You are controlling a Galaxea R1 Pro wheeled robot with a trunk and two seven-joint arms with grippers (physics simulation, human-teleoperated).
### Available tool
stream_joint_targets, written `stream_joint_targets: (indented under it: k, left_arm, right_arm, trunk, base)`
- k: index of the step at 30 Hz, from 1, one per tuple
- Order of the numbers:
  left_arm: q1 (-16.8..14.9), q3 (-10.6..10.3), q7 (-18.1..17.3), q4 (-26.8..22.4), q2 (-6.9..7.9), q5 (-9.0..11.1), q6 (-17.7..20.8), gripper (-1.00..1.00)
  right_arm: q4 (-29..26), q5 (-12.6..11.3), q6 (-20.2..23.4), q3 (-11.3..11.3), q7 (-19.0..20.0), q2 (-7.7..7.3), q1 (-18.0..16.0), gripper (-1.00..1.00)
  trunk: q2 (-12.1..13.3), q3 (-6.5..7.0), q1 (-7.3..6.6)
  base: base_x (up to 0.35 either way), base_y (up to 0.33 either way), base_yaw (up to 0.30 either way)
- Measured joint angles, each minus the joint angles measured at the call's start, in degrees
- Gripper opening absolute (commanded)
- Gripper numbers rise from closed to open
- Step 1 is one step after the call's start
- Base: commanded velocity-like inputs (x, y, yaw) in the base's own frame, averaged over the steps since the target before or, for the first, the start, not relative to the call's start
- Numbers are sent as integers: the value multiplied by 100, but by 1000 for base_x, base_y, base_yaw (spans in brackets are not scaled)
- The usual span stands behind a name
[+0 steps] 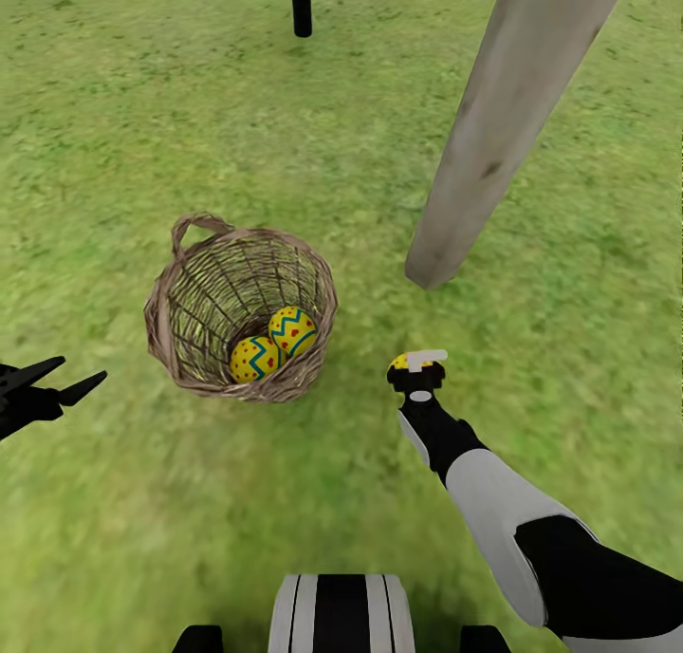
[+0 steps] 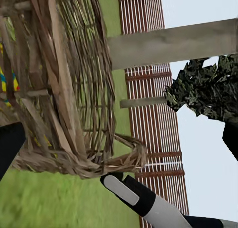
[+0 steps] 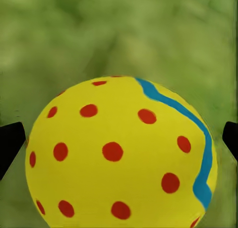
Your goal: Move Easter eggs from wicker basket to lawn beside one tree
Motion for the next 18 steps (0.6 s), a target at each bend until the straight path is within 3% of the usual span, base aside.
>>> stream_joint_targets:
  k: [14, 18]
  left_arm:
    - [-3, -2, 0, 6, 3, -26, 2, 100]
    - [-1, -14, 0, 18, 3, -55, -6, 100]
  right_arm:
    - [-10, 0, 3, -4, 6, 0, 0, 100]
    - [-25, -6, 327, -12, 6, 1, -1, 100]
  trunk:
    - [19, 310, -36]
    - [24, 399, -46]
  base:
    - [0, 0, 0]
    - [0, 0, 0]
